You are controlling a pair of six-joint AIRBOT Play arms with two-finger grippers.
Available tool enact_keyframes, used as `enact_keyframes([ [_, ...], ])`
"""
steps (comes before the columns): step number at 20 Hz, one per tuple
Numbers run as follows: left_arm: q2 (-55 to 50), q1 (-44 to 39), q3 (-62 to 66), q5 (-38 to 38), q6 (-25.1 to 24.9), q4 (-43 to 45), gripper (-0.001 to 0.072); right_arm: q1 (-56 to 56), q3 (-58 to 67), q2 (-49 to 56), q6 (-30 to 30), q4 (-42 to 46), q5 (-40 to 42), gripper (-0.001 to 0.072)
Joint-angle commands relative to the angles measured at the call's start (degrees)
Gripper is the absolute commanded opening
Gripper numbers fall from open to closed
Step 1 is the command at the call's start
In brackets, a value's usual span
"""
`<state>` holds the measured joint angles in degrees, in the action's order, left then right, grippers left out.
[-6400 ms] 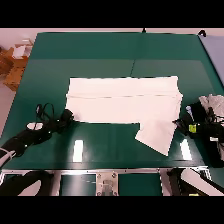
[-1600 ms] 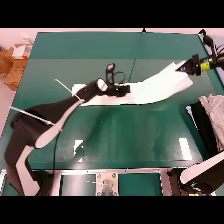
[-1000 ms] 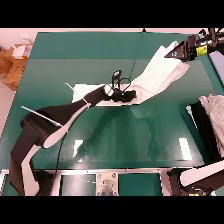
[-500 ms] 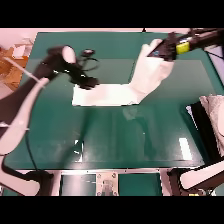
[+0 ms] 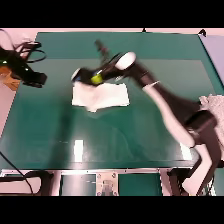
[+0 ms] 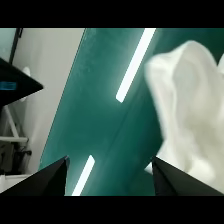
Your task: Fold the shirts.
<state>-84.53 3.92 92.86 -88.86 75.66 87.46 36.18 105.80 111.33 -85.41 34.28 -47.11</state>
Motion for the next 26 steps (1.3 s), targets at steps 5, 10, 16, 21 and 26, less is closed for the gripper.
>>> enact_keyframes([
  [5, 0.6, 7.0, -0.2, 0.0, -1.2, -5.6, 0.0026, -10.5, -1.0, -1.5, -1.7, -0.6, 1.5, 0.055],
  [10, 0.6, 7.0, -0.2, 1.4, -1.2, -7.4, 0.0026, -31.0, -2.0, -5.1, -4.2, 10.4, -22.0, 0.055],
  [16, 0.6, 7.0, -0.2, 1.4, -1.1, -8.0, 0.0026, -33.4, -18.7, -4.0, 2.1, 13.7, -20.1, 0.0611],
  [21, 0.6, 7.0, -0.2, 0.8, -0.7, -8.5, 0.0026, -26.3, -19.1, 0.1, 10.7, 6.2, -17.2, 0.0612],
  [26, 0.6, 7.0, -0.2, 0.3, -0.8, -8.6, 0.0026, -21.4, -17.6, 0.1, 10.0, 4.4, -17.1, 0.0318],
])
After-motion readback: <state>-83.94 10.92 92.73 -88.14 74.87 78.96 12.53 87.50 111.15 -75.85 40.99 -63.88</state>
